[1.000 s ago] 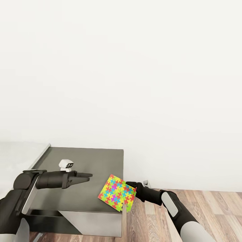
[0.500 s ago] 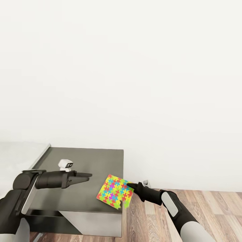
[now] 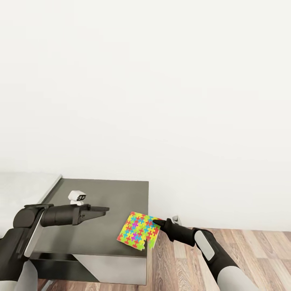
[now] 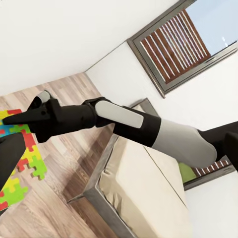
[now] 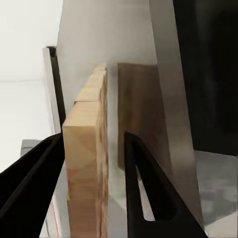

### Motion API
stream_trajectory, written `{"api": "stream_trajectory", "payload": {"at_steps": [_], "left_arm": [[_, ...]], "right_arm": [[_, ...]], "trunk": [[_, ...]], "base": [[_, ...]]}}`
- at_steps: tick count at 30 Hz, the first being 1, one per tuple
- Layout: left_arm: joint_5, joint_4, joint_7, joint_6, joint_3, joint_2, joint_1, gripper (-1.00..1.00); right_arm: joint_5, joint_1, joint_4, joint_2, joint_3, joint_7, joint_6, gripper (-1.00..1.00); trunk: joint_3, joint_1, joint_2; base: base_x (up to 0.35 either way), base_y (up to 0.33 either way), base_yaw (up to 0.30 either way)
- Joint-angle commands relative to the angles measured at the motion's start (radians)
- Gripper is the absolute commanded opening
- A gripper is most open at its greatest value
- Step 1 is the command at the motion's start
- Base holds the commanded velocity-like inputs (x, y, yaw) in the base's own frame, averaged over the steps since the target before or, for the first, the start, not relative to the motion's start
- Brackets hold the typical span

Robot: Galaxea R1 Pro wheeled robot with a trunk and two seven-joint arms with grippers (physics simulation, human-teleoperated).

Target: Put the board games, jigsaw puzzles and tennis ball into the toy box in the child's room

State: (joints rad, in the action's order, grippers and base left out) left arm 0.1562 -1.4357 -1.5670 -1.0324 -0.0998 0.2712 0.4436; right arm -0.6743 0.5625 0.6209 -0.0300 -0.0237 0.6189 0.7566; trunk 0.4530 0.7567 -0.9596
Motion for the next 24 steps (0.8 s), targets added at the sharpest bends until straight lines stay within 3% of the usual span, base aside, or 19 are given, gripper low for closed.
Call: {"api": "stream_trajectory", "payload": {"at_steps": [1, 7, 24], "left_arm": [[-0.001, 0.0, -0.004, -0.011, 0.0, 0.0, 0.0, 1.0], [-0.001, 0.0, -0.004, -0.011, -0.001, 0.0, 0.001, 1.0], [-0.001, 0.002, -0.004, -0.011, -0.001, 0.0, 0.001, 1.0]], "right_arm": [[0.003, 0.0, 0.001, 0.001, -0.002, 0.017, 0.002, -1.0], [0.004, 0.0, 0.002, 0.01, -0.004, 0.069, -0.001, -1.0], [-0.006, -0.002, 0.002, 0.017, -0.013, 0.109, -0.003, -1.0]], "trunk": [[-0.002, -0.004, 0.007], [-0.021, -0.027, 0.049], [-0.074, -0.092, 0.168]], "base": [[0.0, 0.0, 0.0], [0.0, 0.0, 0.0], [0.0, 0.0, 0.0]]}}
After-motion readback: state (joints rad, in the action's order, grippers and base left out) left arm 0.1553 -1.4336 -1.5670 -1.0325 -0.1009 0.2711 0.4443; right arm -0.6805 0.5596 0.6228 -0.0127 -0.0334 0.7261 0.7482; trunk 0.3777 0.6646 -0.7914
